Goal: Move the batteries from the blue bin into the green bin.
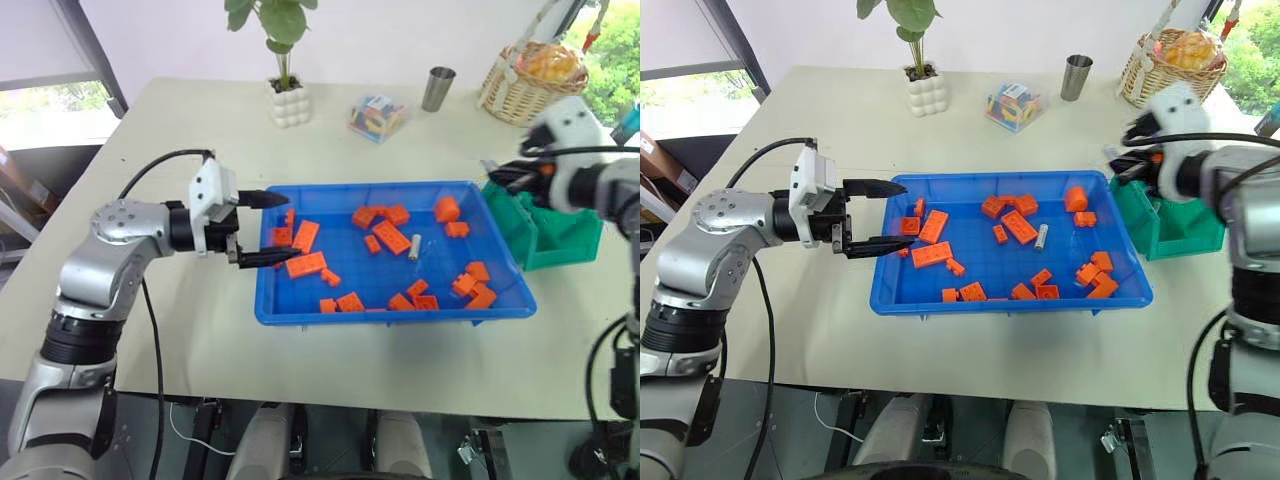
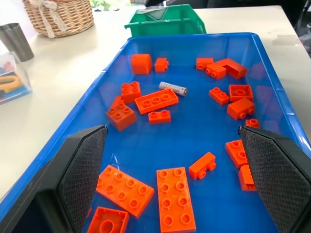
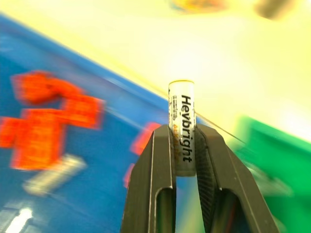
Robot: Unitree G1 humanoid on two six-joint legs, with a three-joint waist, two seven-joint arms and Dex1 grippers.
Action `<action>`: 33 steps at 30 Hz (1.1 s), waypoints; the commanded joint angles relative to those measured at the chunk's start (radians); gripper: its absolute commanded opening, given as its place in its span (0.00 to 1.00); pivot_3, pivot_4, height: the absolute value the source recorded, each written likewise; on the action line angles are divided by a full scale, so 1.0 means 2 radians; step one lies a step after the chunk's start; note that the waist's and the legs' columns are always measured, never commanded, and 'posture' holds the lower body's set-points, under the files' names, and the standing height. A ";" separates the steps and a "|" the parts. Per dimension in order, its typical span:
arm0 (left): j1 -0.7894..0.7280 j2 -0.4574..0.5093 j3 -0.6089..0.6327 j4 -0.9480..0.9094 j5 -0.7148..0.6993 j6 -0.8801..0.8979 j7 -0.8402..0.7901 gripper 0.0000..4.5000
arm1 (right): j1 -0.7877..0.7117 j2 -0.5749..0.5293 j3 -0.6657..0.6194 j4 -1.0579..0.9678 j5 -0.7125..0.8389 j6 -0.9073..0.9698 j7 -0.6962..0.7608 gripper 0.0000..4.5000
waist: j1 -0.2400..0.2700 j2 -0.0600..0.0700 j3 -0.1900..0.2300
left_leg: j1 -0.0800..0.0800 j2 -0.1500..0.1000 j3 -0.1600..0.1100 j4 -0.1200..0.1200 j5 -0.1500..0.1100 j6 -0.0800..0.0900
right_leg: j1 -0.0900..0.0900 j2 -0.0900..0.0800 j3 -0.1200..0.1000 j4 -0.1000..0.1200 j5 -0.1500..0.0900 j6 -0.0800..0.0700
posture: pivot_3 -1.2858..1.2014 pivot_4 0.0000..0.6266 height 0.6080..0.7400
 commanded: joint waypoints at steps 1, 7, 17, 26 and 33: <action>-0.012 -0.003 0.004 -0.008 0.000 -0.014 -0.001 1.00 | 0.008 -0.021 -0.014 0.032 -0.004 -0.042 -0.002 0.01 | 0.000 0.000 0.000 | 0.000 0.000 0.000 0.000 0.000 0.000 | 0.000 0.000 0.000 0.000 0.000 0.000 | 0.52 0.24 0.28; -0.025 -0.006 0.002 0.007 0.005 -0.021 -0.004 1.00 | 0.015 -0.030 -0.005 0.100 -0.023 -0.097 -0.030 0.32 | -0.001 0.000 0.000 | -0.002 0.000 0.001 0.000 0.000 0.000 | -0.002 0.000 0.000 0.000 -0.001 0.001 | 0.52 0.24 0.28; -0.024 -0.004 0.005 0.008 0.008 -0.020 -0.008 1.00 | -0.019 0.014 -0.015 0.008 0.069 -0.120 0.021 0.88 | -0.007 0.000 0.000 | -0.003 0.001 0.001 0.001 0.000 0.000 | -0.003 0.000 0.001 0.000 -0.002 0.002 | 0.52 0.24 0.28; -0.047 -0.020 -0.006 0.026 0.017 -0.026 -0.013 1.00 | -0.016 0.045 0.110 0.030 0.060 -0.253 0.158 1.00 | -0.008 0.000 0.000 | -0.004 0.000 0.000 0.004 0.000 0.001 | -0.002 0.001 0.000 0.000 -0.002 0.003 | 0.52 0.24 0.28; -0.048 -0.019 -0.002 0.019 0.016 -0.021 -0.010 1.00 | -0.016 0.046 0.174 0.130 0.002 -0.338 0.222 1.00 | -0.009 0.000 0.000 | -0.005 0.000 -0.001 0.004 0.000 0.001 | -0.003 0.001 0.001 0.001 -0.002 0.003 | 0.52 0.24 0.28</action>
